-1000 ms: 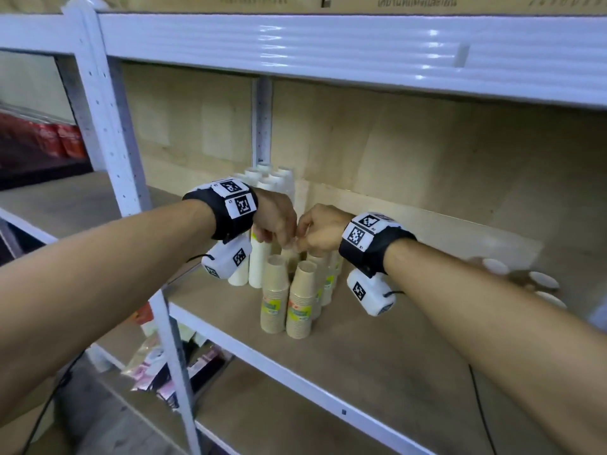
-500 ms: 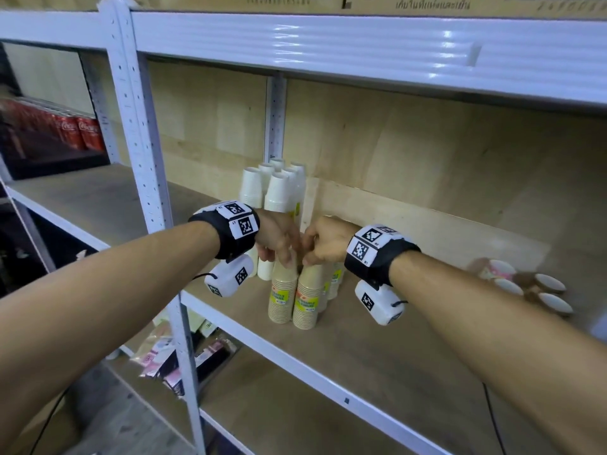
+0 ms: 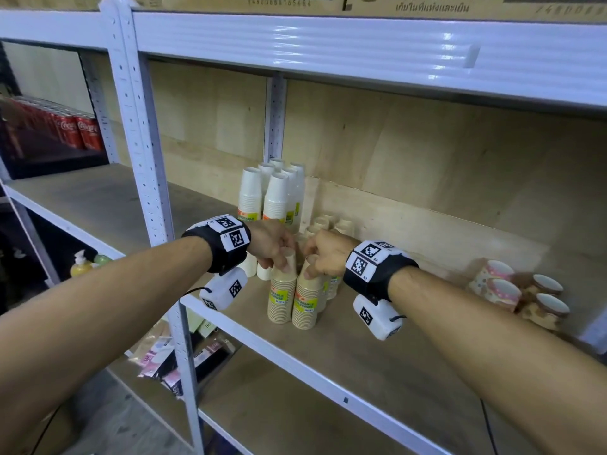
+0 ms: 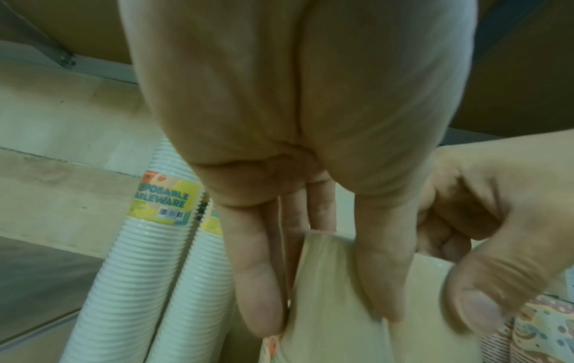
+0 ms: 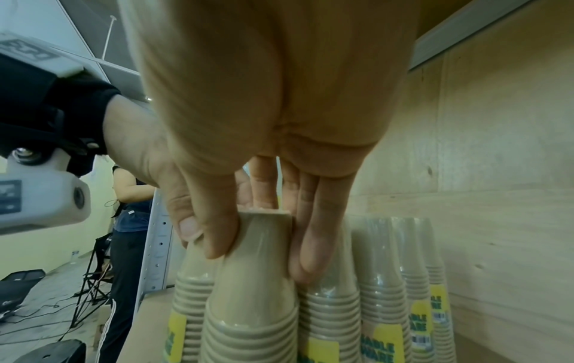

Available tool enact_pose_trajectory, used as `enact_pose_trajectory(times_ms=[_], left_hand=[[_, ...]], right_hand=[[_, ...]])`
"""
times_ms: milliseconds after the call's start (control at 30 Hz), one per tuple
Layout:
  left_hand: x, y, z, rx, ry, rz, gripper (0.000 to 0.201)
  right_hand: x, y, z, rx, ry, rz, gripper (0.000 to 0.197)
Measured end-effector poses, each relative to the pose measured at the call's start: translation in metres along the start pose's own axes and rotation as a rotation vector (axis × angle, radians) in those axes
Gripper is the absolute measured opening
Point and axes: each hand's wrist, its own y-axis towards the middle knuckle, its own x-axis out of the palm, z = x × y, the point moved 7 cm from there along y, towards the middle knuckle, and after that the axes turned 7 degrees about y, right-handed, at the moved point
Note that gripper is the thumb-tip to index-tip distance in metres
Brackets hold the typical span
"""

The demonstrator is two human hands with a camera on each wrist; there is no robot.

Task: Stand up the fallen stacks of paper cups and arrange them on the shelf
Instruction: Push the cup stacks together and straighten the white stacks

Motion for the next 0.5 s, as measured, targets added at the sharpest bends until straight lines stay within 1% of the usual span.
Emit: enact_pose_trajectory(times_ms=[67, 133, 167, 300, 367, 500], left_hand=[[-0.001, 0.000, 0.002, -0.002, 0.005, -0.016, 0.037], [-0.002, 0.001, 0.006, -0.003, 0.007, -0.028, 0.037], [-0.003, 0.002, 0.007, -0.003, 0.012, -0.032, 0.036], [-0.007, 0.007, 0.025, 0.023, 0.042, -0.068, 0.032], [-0.011, 0.012, 0.037, 0.036, 0.078, -0.080, 0.035], [-0.022, 0.021, 0.071, 0.091, 0.099, -0.094, 0.031]], right_hand=[[-0.002, -0.002, 0.000, -0.005, -0.005, -0.005, 0.031], [-0.005, -0.004, 0.001, -0.009, 0.011, 0.002, 0.038], [-0.007, -0.006, 0.002, -0.010, 0.028, 0.003, 0.037], [-0.013, -0.011, 0.017, 0.036, 0.095, -0.020, 0.020], [-0.017, -0.016, 0.029, 0.086, 0.127, -0.046, 0.020], [-0.032, -0.028, 0.058, 0.169, 0.149, -0.057, 0.022]])
